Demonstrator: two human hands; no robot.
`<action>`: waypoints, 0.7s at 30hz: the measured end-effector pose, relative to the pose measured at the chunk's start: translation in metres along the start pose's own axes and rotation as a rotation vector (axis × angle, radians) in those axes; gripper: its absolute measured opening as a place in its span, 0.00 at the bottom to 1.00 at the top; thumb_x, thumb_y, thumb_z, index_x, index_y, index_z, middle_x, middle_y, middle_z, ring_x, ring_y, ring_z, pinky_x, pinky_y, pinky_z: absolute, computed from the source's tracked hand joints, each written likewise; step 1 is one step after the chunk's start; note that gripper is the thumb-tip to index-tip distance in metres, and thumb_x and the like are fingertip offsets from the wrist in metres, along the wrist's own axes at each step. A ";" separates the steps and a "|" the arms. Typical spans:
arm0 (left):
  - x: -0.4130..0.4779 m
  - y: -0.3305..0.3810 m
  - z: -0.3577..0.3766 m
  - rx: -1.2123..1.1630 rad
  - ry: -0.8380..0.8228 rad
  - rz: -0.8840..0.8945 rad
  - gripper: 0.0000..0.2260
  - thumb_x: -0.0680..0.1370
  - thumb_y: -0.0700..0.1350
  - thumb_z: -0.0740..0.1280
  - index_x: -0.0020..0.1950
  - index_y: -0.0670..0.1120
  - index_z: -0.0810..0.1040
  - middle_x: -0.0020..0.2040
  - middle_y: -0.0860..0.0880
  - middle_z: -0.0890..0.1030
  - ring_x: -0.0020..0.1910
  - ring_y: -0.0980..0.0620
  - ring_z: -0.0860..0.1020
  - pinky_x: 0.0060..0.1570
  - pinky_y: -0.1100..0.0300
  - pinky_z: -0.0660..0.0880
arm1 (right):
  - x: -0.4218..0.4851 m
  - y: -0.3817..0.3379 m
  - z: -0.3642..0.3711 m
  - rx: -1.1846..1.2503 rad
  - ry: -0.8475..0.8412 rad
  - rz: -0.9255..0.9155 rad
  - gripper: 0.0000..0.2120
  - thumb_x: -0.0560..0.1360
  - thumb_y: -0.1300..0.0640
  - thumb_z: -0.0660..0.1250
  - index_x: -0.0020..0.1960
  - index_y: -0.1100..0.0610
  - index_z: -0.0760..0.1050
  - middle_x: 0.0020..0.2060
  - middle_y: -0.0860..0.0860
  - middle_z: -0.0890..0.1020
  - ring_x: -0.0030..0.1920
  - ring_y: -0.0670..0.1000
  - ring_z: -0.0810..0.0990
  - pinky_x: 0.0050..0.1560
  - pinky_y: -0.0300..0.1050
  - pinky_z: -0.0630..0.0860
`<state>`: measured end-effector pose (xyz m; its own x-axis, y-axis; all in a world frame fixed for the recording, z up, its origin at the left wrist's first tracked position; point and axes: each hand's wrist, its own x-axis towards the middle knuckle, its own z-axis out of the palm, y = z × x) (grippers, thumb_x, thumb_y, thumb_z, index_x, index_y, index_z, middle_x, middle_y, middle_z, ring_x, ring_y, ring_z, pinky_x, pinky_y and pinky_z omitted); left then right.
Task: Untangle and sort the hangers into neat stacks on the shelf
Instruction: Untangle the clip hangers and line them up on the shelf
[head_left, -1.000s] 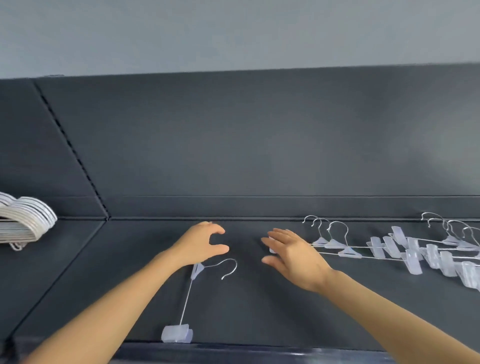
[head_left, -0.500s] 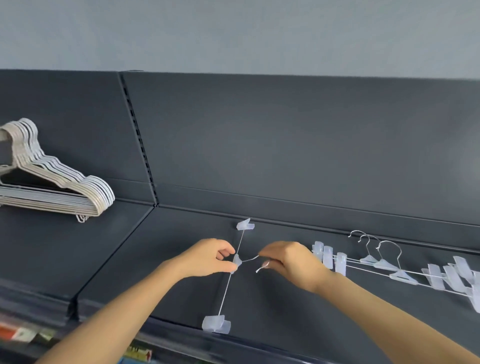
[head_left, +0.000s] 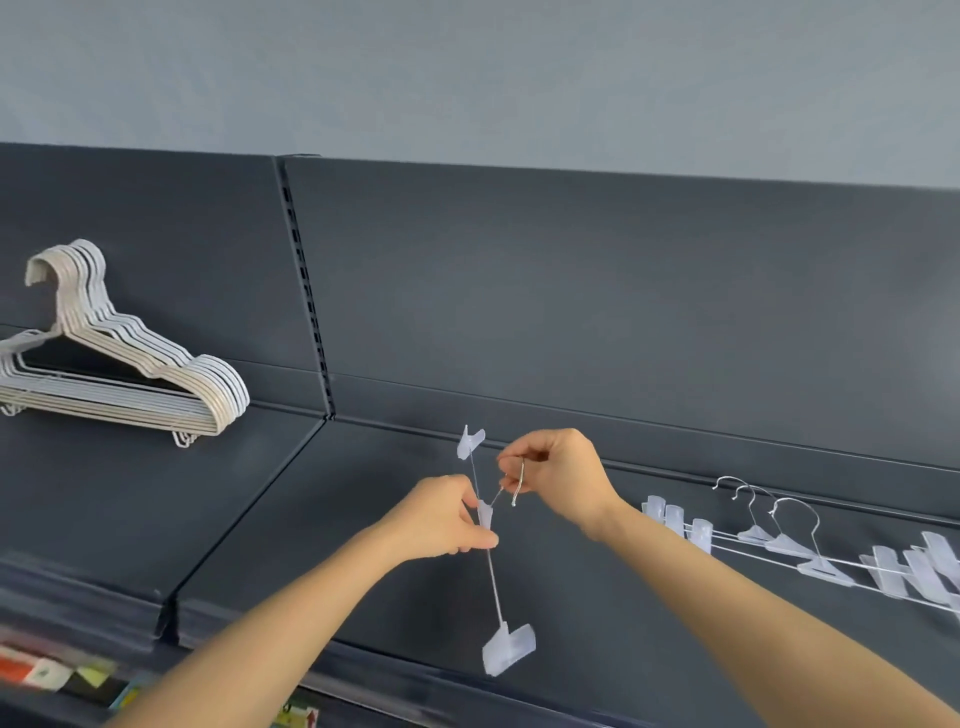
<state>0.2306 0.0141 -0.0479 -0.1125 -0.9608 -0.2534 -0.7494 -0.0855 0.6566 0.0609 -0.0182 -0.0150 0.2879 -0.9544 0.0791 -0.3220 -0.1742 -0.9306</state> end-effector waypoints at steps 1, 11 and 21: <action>-0.001 0.001 0.003 -0.019 0.022 -0.008 0.17 0.68 0.50 0.74 0.52 0.46 0.73 0.39 0.50 0.84 0.32 0.56 0.81 0.39 0.59 0.79 | 0.000 -0.002 0.001 0.016 0.008 0.003 0.08 0.72 0.70 0.65 0.38 0.63 0.81 0.32 0.52 0.81 0.36 0.54 0.84 0.38 0.38 0.79; 0.003 0.009 -0.008 -0.428 0.067 0.012 0.09 0.75 0.39 0.69 0.52 0.39 0.72 0.44 0.43 0.83 0.37 0.49 0.84 0.45 0.53 0.82 | -0.011 0.006 -0.014 -0.473 0.036 -0.268 0.15 0.74 0.55 0.69 0.60 0.54 0.78 0.54 0.48 0.81 0.55 0.47 0.78 0.57 0.42 0.75; -0.011 0.057 -0.013 -0.339 -0.346 0.274 0.09 0.77 0.45 0.69 0.53 0.42 0.76 0.46 0.45 0.85 0.39 0.50 0.82 0.42 0.60 0.77 | -0.038 0.047 -0.052 -1.047 0.065 -0.726 0.12 0.76 0.50 0.60 0.49 0.55 0.79 0.33 0.49 0.77 0.35 0.51 0.76 0.49 0.49 0.78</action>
<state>0.1975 0.0169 0.0013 -0.5244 -0.8221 -0.2217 -0.4170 0.0209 0.9087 -0.0117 -0.0030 -0.0427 0.6610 -0.5652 0.4936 -0.6729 -0.7376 0.0566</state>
